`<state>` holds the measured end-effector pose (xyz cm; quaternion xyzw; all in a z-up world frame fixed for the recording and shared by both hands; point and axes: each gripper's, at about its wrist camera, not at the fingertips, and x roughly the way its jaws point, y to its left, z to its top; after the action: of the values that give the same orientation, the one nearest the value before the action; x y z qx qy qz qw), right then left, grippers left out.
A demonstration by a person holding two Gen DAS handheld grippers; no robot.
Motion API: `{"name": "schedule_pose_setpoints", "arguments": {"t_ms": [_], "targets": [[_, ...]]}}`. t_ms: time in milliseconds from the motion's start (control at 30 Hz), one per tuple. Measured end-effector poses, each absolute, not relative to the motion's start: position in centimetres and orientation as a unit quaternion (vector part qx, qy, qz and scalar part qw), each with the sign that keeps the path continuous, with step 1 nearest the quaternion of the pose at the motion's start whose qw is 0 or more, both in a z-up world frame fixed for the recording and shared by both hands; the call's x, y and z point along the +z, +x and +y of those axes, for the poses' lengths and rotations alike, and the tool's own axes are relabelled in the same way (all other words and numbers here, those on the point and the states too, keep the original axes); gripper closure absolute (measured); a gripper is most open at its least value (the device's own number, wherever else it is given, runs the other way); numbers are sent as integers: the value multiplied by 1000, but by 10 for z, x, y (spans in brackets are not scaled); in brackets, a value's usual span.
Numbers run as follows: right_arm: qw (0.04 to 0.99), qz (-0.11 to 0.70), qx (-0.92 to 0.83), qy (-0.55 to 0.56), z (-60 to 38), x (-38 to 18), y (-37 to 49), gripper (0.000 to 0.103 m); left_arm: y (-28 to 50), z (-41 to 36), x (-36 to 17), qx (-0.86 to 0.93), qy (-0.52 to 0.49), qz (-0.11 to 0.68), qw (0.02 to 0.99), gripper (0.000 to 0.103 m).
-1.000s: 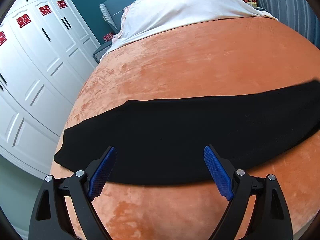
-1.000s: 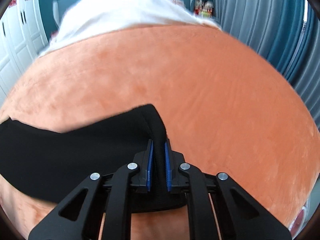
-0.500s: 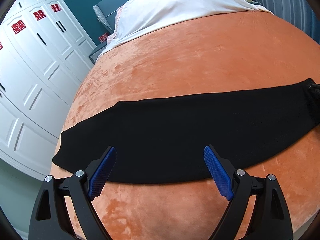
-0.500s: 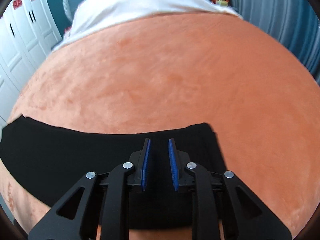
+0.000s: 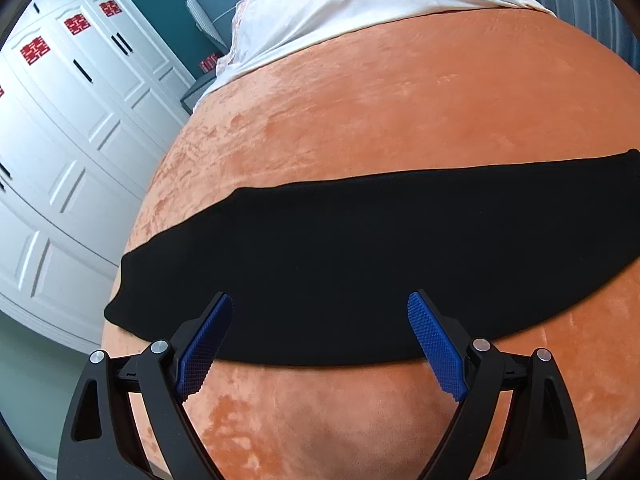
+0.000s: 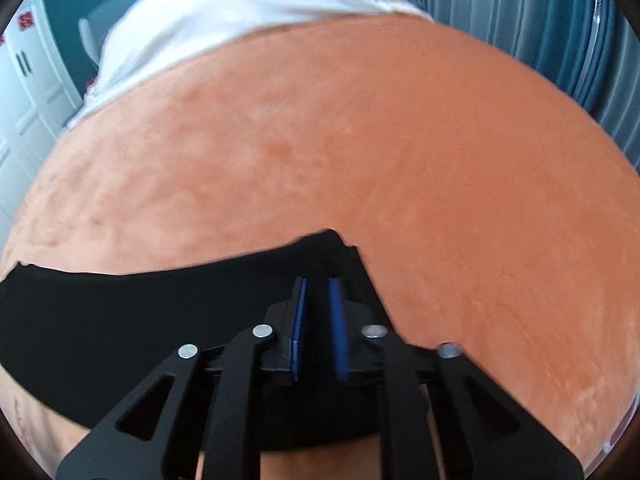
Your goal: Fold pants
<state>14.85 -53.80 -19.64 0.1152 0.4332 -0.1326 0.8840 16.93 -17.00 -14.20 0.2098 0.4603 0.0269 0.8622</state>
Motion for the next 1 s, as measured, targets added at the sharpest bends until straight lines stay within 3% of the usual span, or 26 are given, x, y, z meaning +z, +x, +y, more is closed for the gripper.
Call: {"name": "schedule_pose_setpoints", "arguments": {"t_ms": [33,67,300,533,900,1000], "targets": [[882,442,-136,88,-532,-200,147,74,170,-169,-142,24,205,463,862,16],[869,468,-152,54,-531,-215,146,72,171,-169,-142,23,202,465,862,16],[881,440,-147,93,-521,-197,114,72,164,-170,-138,4,192,459,868,16],[868,460,-144,118,-535,-229,109,73,160,-171,-128,-17,173,454,874,16],[881,432,-152,116,-456,-144,99,71,152,-159,-115,-16,153,448,881,16],[882,424,-159,129,-445,-131,100,59,148,-153,-110,-13,151,447,882,16]]}}
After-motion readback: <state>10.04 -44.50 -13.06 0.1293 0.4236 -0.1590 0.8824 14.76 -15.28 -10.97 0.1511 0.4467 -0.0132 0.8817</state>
